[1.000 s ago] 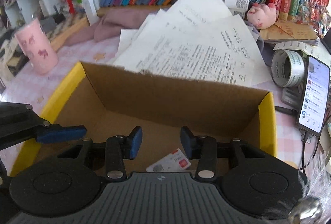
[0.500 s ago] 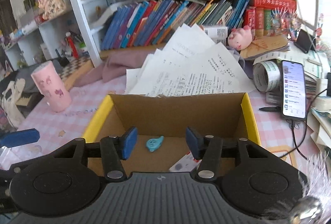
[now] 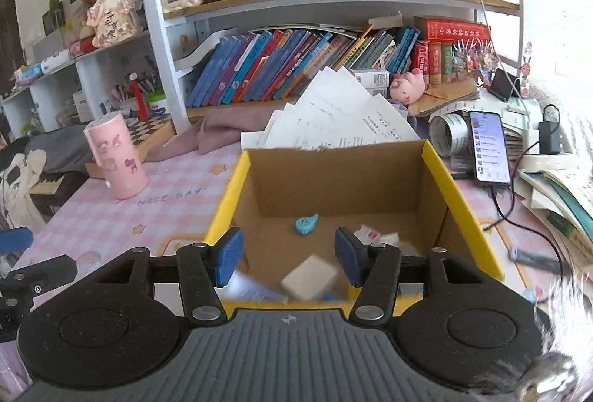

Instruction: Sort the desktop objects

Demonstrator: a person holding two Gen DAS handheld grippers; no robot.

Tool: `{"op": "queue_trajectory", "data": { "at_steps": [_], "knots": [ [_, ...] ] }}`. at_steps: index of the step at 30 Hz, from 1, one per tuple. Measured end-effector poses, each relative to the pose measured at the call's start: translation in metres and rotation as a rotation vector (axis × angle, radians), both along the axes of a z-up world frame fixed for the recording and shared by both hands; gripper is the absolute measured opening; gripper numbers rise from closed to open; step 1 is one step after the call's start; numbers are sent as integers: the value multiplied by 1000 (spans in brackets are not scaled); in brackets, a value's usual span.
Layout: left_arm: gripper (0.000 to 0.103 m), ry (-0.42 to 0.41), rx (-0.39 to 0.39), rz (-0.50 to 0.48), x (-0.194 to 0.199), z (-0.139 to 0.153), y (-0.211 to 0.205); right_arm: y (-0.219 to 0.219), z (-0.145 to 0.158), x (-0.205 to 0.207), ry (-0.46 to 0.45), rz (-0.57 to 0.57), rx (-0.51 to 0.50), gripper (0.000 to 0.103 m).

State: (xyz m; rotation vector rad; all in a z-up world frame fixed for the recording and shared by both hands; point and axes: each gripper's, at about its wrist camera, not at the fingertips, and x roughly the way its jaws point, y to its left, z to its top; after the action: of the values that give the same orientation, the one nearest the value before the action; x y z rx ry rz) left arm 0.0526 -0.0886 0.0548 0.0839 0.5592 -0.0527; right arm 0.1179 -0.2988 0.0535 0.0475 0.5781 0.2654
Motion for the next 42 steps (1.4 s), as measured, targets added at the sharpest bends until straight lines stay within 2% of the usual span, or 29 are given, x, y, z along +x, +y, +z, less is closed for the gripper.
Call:
{"op": "queue_trajectory", "data": {
  "at_steps": [4,8,13,17,25,32,42],
  "knots": [
    [90,15,7,37,-31,-7,15,18,-7,-37,4,-7,-34,59],
    [92,47,7,53,-56,-17,26,32,-15,-75,23,3,-66,65],
    [99,100,23,37,-75,-29,30,42,-24,-108,49,6,-89,73],
    [99,121,22,0,-87,-34,30,45,-31,-127,84,-1,-96,77],
    [102,138,17,-40,-100,-38,30,47,-35,-145,127,-28,-97,84],
    [103,150,26,-64,-102,-41,28,48,-35,-150,123,-43,-103,90],
    [103,174,9,-66,-103,-44,30,46,-37,-153,139,-53,-113,93]
  ]
}}
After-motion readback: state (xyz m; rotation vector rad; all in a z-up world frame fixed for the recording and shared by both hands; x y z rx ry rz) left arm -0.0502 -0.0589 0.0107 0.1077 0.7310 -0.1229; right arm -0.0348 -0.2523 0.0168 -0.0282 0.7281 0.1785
